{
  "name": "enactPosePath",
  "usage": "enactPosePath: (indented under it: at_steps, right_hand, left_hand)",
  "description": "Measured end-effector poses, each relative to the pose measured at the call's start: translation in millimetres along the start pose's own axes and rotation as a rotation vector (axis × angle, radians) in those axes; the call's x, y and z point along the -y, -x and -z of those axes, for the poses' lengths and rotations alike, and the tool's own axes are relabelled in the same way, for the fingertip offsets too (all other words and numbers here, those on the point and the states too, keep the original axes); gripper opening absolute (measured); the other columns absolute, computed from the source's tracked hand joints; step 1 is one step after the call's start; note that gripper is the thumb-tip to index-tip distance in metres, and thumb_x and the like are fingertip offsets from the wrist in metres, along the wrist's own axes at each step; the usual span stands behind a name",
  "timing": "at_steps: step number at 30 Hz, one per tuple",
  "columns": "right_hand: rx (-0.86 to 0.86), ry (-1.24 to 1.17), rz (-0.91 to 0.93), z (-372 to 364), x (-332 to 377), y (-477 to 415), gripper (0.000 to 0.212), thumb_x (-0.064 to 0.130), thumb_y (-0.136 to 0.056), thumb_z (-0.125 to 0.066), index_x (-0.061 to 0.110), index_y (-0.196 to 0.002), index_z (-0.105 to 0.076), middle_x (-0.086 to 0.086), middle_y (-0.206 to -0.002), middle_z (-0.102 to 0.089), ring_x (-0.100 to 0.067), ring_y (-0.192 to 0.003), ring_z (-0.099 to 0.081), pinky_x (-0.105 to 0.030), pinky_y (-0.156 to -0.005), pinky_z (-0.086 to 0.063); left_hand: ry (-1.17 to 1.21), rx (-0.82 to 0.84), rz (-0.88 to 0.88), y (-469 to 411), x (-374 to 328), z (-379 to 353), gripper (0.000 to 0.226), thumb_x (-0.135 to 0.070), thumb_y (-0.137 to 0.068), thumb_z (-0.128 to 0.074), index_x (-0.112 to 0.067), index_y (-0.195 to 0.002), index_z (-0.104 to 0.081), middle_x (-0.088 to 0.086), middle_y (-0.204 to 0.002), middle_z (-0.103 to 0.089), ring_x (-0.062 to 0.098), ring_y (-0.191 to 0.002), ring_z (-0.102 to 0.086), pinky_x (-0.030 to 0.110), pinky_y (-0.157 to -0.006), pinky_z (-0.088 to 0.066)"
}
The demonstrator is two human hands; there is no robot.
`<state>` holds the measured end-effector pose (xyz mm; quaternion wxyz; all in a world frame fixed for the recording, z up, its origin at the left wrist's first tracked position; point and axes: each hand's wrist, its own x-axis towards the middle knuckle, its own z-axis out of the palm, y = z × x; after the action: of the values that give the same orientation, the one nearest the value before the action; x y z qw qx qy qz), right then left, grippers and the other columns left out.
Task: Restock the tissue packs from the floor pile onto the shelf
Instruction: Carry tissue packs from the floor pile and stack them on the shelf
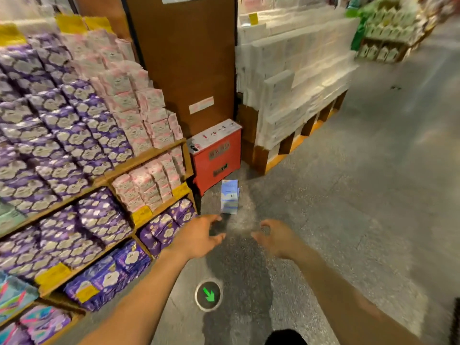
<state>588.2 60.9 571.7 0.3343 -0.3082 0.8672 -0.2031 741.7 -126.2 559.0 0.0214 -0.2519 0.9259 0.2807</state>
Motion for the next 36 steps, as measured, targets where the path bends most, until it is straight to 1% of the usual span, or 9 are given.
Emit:
enactPosePath:
  at_steps: [4,7,9,11,15,19,25,29,36]
  right_hand:
    - [-0.005,-0.068,-0.035,28.2,13.1,-71.5,0.055,0.046,-0.099,-0.057,0.020,-0.146,-0.045,-0.004,-0.142,-0.055,-0.019,-0.107,-0.061,-0.031,-0.085,-0.048]
    - [-0.002,-0.093,-0.072,51.3,8.2,-139.3,0.059,0.049,-0.098,-0.059,0.019,-0.147,-0.046,-0.005,-0.122,-0.061,-0.013,-0.088,-0.064,-0.028,-0.076,-0.052]
    - [0.000,-0.075,-0.074,69.9,5.3,-186.8,0.063,0.049,-0.098,-0.058,0.016,-0.149,-0.043,-0.008,-0.132,-0.059,-0.016,-0.095,-0.064,-0.027,-0.078,-0.047]
    - [-0.006,-0.043,-0.059,91.6,6.3,-237.0,0.063,0.049,-0.098,-0.057,0.014,-0.149,-0.043,-0.010,-0.143,-0.056,-0.022,-0.112,-0.062,-0.031,-0.089,-0.047]
    - [0.013,0.066,-0.046,145.1,26.2,-338.6,0.064,0.052,-0.098,-0.056,0.015,-0.148,-0.044,-0.010,-0.146,-0.053,-0.025,-0.122,-0.057,-0.035,-0.100,-0.045]
    - [0.041,0.099,-0.028,171.9,40.7,-400.4,0.064,0.051,-0.097,-0.057,0.016,-0.149,-0.044,-0.009,-0.151,-0.048,-0.026,-0.132,-0.051,-0.037,-0.106,-0.043]
    - [0.064,0.136,-0.026,188.2,64.1,-510.3,0.059,0.051,-0.098,-0.054,0.015,-0.144,-0.049,-0.009,-0.141,-0.056,-0.025,-0.123,-0.056,-0.036,-0.098,-0.047]
    - [0.044,0.090,-0.111,181.6,68.5,-592.3,0.062,0.060,-0.099,-0.044,0.014,-0.141,-0.049,-0.010,-0.127,-0.063,-0.025,-0.105,-0.063,-0.035,-0.088,-0.049]
    - [0.045,0.020,-0.215,133.0,30.8,-757.9,0.078,0.075,-0.090,-0.044,0.019,-0.144,-0.046,-0.008,-0.136,-0.062,-0.028,-0.119,-0.060,-0.039,-0.099,-0.050]
  left_hand:
    - [-0.027,0.056,-0.050,-93.8,7.9,17.2,0.052,-0.042,-0.090,-0.067,-0.027,-0.138,-0.052,-0.001,-0.125,-0.063,0.019,-0.111,-0.061,0.026,-0.086,-0.046]
    - [-0.027,0.093,-0.084,-168.4,13.0,17.6,0.050,-0.042,-0.089,-0.068,-0.027,-0.134,-0.055,-0.005,-0.125,-0.063,0.017,-0.110,-0.062,0.026,-0.085,-0.047]
    - [-0.035,0.105,-0.090,-216.7,15.8,19.1,0.046,-0.042,-0.089,-0.068,-0.026,-0.131,-0.057,-0.003,-0.123,-0.065,0.017,-0.108,-0.062,0.027,-0.083,-0.047]
    - [-0.041,0.110,-0.079,-264.1,19.5,25.1,0.044,-0.046,-0.089,-0.066,-0.028,-0.128,-0.058,-0.004,-0.124,-0.064,0.018,-0.108,-0.061,0.031,-0.083,-0.048]
    - [-0.046,0.127,0.005,-360.5,32.4,47.3,0.052,-0.051,-0.090,-0.064,-0.029,-0.137,-0.052,-0.005,-0.134,-0.058,0.019,-0.116,-0.057,0.031,-0.090,-0.045]
    - [-0.044,0.098,0.035,-418.2,46.8,64.3,0.052,-0.049,-0.090,-0.063,-0.029,-0.138,-0.052,-0.005,-0.135,-0.058,0.018,-0.112,-0.059,0.031,-0.090,-0.046]
    - [0.026,0.126,0.084,-521.7,92.9,83.2,0.056,-0.055,-0.091,-0.060,-0.030,-0.139,-0.048,-0.007,-0.130,-0.059,0.015,-0.111,-0.058,0.031,-0.089,-0.047]
    - [0.090,0.151,0.079,-598.9,128.4,78.6,0.056,-0.054,-0.093,-0.058,-0.029,-0.141,-0.045,-0.005,-0.127,-0.061,0.016,-0.109,-0.060,0.032,-0.087,-0.048]
    - [0.082,0.223,0.078,-731.7,214.6,10.5,0.055,-0.053,-0.095,-0.056,-0.028,-0.142,-0.042,-0.003,-0.136,-0.057,0.018,-0.116,-0.057,0.027,-0.088,-0.044]
